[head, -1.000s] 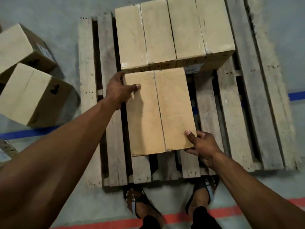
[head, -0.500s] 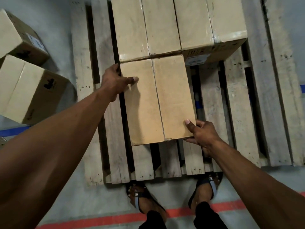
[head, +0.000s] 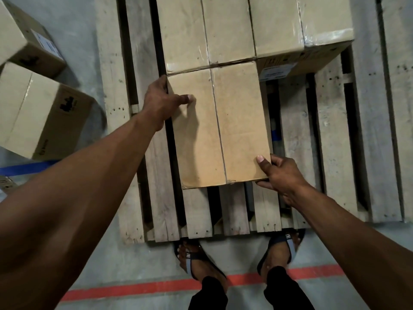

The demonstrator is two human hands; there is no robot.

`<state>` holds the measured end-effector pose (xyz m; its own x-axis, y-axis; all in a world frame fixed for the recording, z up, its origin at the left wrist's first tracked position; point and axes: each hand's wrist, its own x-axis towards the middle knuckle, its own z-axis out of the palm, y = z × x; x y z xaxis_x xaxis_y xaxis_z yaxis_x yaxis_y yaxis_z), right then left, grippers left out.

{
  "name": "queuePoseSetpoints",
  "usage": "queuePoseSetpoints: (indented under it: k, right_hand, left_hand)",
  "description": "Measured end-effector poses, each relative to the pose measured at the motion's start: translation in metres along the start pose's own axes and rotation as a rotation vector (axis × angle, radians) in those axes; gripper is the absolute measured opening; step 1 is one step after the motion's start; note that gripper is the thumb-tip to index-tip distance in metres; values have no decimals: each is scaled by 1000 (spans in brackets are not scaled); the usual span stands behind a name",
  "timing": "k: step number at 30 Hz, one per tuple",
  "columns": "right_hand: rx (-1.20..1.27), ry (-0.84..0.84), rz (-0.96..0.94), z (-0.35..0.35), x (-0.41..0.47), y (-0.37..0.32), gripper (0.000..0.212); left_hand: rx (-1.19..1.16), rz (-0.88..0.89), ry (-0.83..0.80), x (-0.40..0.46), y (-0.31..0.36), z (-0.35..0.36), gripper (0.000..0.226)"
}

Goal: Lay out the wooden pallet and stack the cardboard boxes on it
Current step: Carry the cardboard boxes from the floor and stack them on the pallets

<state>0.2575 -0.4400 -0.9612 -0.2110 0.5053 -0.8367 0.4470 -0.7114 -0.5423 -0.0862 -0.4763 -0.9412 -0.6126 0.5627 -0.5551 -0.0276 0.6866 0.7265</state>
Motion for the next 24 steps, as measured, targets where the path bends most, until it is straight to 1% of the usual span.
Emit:
queuePoseSetpoints:
  k: [4,10,14,20,22,23,24]
  right_hand:
    - [-6,1,6,0,0,2,34]
    - [-31,12,27,-5,2,3,38]
    - [-68,19,29,-7,1,2,38]
    - [-115,7,36,-9,1,-4,37]
    - [-227,-13,3,-12,2,-6,43]
    - [-309,-30,-40,-13,2,-9,52]
    - [-372,-43,-82,-14,4,-13,64]
  left_hand:
    - [16,4,-17,2,-1,-1,60]
    - [-2,38,-45,-3,2,3,70]
    - [9,43,-21,-1,0,6,77]
    - [-36,34,-46,0,1,6,68]
    - [-50,20,-47,1,0,5,66]
    - [-61,17,-40,1,0,5,65]
    - [-71,11,-34,2,-1,6,63]
